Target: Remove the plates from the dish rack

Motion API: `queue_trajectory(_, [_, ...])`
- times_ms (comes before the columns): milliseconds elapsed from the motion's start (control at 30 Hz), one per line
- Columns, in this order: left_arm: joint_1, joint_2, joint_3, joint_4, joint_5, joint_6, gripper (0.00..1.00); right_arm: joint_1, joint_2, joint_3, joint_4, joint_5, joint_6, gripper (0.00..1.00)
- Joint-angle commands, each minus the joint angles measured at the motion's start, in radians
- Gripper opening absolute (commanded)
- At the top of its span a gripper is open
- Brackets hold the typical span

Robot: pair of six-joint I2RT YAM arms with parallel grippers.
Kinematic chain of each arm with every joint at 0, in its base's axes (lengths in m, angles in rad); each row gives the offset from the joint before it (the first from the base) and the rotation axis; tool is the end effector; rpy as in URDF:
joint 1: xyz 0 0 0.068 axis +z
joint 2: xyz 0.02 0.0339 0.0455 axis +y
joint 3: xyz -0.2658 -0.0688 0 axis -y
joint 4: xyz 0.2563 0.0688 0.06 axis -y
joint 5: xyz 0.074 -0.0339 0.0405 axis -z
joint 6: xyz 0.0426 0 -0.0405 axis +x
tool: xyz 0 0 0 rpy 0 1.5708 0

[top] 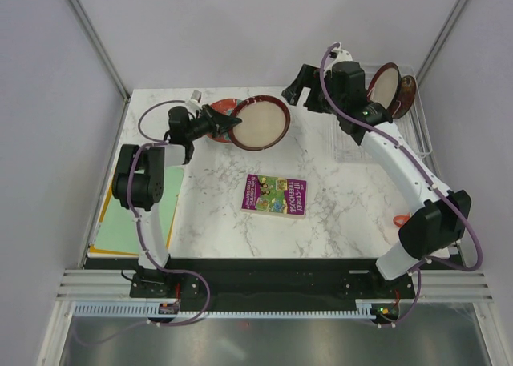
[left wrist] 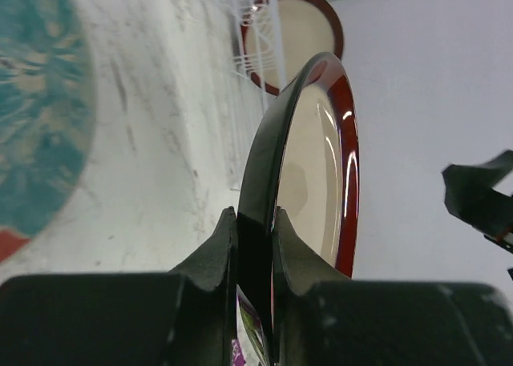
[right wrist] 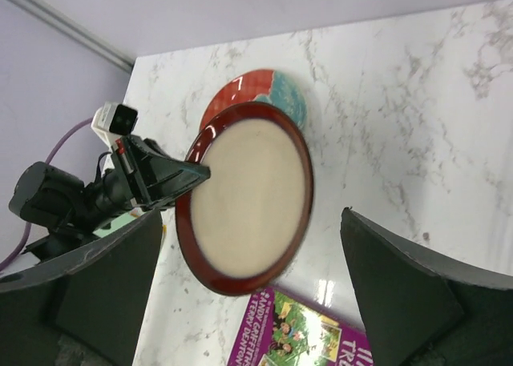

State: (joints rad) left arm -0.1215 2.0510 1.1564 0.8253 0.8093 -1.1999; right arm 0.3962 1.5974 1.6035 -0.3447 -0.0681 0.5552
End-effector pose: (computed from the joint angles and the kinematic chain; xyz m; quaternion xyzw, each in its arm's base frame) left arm 0.4461 -0.0855 0.1797 -0.1146 0.7147 -0.6121 0.3185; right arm 0.3613 0.1543 0.4021 0.0452 0.8147 0.2892 0.5007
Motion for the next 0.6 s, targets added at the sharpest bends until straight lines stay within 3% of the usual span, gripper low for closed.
queue_trajectory(0, [0.094, -0.066, 0.1, -0.119, -0.042, 0.101, 0.02, -0.045, -0.057, 0.046, -0.002, 0.062, -0.07, 0.98])
queue_trajectory(200, [0.183, -0.011, 0.241, -0.366, -0.084, 0.233, 0.02, -0.088, -0.068, 0.004, -0.008, 0.062, -0.097, 0.98])
queue_trajectory(567, [0.2, 0.124, 0.348, -0.451, -0.122, 0.289, 0.02, -0.146, -0.059, -0.016, -0.011, 0.062, -0.129, 0.98])
